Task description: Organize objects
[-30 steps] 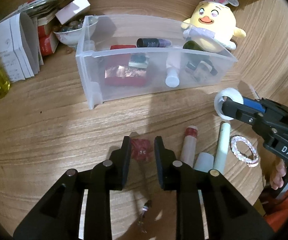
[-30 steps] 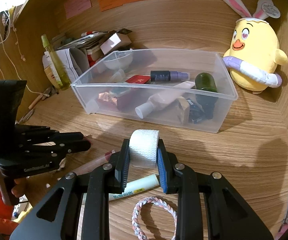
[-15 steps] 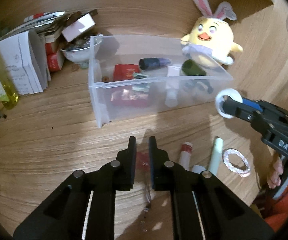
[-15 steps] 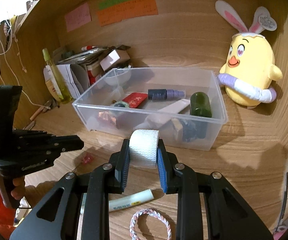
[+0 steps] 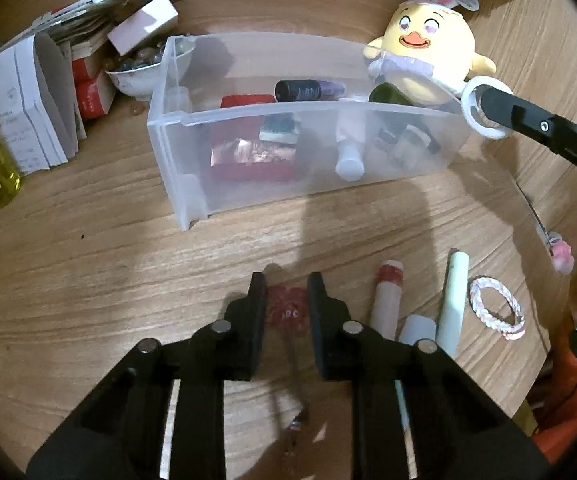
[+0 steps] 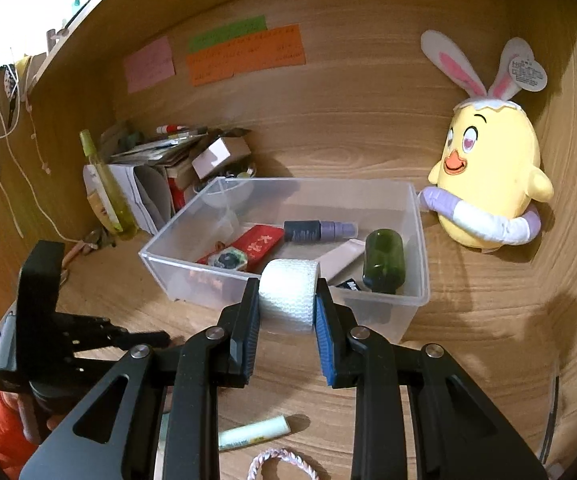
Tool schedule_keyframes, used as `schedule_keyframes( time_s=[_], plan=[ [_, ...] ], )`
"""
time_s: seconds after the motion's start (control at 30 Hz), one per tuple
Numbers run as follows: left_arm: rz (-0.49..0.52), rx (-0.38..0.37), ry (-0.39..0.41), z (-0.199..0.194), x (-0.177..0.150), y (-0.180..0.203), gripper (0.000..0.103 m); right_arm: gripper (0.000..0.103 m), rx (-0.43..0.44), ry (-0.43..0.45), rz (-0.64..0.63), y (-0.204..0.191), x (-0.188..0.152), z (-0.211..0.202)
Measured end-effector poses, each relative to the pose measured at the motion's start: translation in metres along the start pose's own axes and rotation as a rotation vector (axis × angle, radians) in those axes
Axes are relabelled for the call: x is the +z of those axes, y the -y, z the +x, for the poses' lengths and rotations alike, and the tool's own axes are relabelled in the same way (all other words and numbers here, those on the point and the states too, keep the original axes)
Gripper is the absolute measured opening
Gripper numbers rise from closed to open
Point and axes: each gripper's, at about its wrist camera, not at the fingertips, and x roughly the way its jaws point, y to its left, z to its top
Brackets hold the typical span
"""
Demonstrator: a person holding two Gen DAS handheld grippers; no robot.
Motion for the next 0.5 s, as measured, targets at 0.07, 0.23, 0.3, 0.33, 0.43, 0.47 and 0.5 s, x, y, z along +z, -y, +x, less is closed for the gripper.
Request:
schedule_keyframes(
  time_s=[0.07,0.23,0.3,0.33,0.43,0.47,0.5],
  plan=[
    [-0.002,0.002,0.006,0.0,0.0,0.0,0.019,0.023,0.0,0.005,0.002,0.001,0.003,0.001],
    [-0.002,0.011,0.05,-0.014,0.005,0.0,0.002,0.023,-0.016,0.016,0.001,0.007,0.012,0.005],
    [-0.004,0.012,0.067,-0.019,0.009,-0.001,0.002,0.023,-0.018,0.022,0.0,0.008,0.016,0.007],
    [-0.006,0.016,0.07,-0.02,0.01,-0.002,0.002,0.023,-0.019,0.026,-0.001,0.008,0.018,0.008],
    [-0.016,0.005,0.057,-0.023,0.011,-0.006,0.003,0.023,-0.02,0.031,-0.004,0.008,0.021,0.008],
    [-0.021,-0.001,0.049,-0.023,0.011,-0.007,0.004,0.023,-0.023,0.031,-0.007,0.008,0.021,0.009],
    [-0.03,-0.008,0.045,-0.024,0.009,-0.009,0.005,0.023,-0.025,0.031,-0.009,0.007,0.022,0.009]
  ],
)
